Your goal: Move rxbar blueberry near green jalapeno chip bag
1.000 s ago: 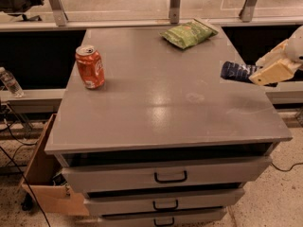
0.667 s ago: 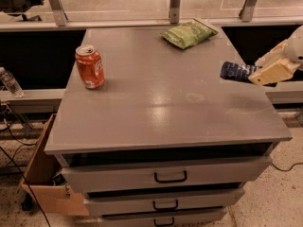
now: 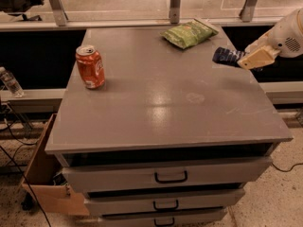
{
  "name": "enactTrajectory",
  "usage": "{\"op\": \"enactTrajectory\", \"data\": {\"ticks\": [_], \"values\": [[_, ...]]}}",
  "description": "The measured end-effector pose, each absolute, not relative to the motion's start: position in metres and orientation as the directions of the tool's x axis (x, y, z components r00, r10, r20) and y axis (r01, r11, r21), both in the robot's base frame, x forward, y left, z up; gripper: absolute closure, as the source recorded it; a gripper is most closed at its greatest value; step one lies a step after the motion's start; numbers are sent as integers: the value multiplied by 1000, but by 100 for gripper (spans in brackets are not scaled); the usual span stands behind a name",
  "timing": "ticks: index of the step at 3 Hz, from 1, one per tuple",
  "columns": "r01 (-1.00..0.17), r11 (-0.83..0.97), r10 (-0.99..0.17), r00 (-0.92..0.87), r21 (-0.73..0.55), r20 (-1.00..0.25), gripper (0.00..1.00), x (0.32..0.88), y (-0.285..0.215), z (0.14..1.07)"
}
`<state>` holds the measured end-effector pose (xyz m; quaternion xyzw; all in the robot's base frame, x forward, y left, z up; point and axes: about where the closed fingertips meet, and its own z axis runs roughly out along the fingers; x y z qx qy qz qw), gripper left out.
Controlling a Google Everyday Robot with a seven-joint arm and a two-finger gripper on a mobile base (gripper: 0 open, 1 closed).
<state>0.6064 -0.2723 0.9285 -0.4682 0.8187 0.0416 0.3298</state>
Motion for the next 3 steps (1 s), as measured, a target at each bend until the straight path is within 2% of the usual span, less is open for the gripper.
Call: {"op": "enactTrajectory", "data": {"ticks": [3], "values": [[-730, 634, -653, -331, -253, -681, 100, 719, -258, 917]]}}
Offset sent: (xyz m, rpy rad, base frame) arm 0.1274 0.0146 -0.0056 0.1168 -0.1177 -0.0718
